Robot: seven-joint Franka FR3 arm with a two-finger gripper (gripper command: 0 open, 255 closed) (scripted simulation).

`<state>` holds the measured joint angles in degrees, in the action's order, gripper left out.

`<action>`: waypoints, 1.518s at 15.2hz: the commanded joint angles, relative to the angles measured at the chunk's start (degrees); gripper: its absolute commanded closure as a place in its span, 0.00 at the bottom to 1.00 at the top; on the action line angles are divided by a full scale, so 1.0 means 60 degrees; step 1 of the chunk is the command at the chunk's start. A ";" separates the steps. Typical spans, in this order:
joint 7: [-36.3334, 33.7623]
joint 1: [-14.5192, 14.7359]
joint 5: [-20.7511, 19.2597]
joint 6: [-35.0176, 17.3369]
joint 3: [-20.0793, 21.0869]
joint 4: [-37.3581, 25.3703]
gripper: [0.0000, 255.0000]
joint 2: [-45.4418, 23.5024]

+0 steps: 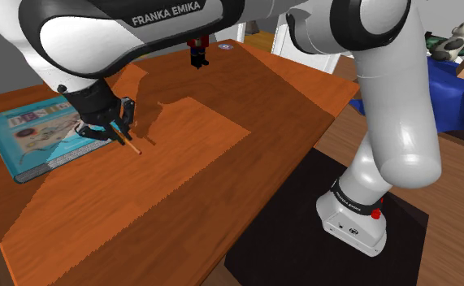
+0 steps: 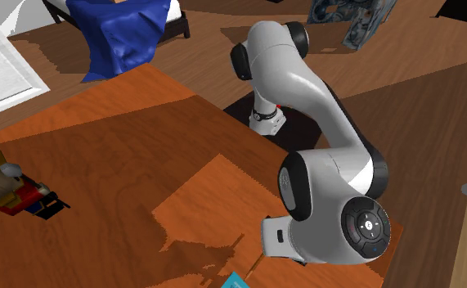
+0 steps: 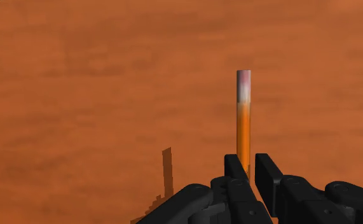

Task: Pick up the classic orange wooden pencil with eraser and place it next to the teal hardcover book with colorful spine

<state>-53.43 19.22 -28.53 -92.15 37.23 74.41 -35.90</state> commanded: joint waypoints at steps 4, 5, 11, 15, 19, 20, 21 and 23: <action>-0.0158 -0.0069 -0.0094 -0.0557 -0.0050 0.0480 1.00 -0.0132; -0.0187 -0.0080 -0.0116 -0.0661 -0.0062 0.0563 1.00 -0.0164; -0.0355 -0.0114 -0.0260 -0.1229 -0.0146 0.0979 1.00 -0.0379; -0.0356 -0.0114 -0.0261 -0.1229 -0.0145 0.0979 1.00 -0.0380; -0.0356 -0.0119 -0.0261 -0.1234 -0.0144 0.0989 0.00 -0.0376; -0.0358 -0.0117 -0.0260 -0.1233 -0.0143 0.0987 0.00 -0.0375; -0.0359 -0.0119 -0.0260 -0.1235 -0.0142 0.0992 0.00 -0.0373; -0.0359 -0.0119 -0.0260 -0.1236 -0.0142 0.0993 0.00 -0.0373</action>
<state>-55.59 18.51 -30.09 -99.56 36.38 80.36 -38.14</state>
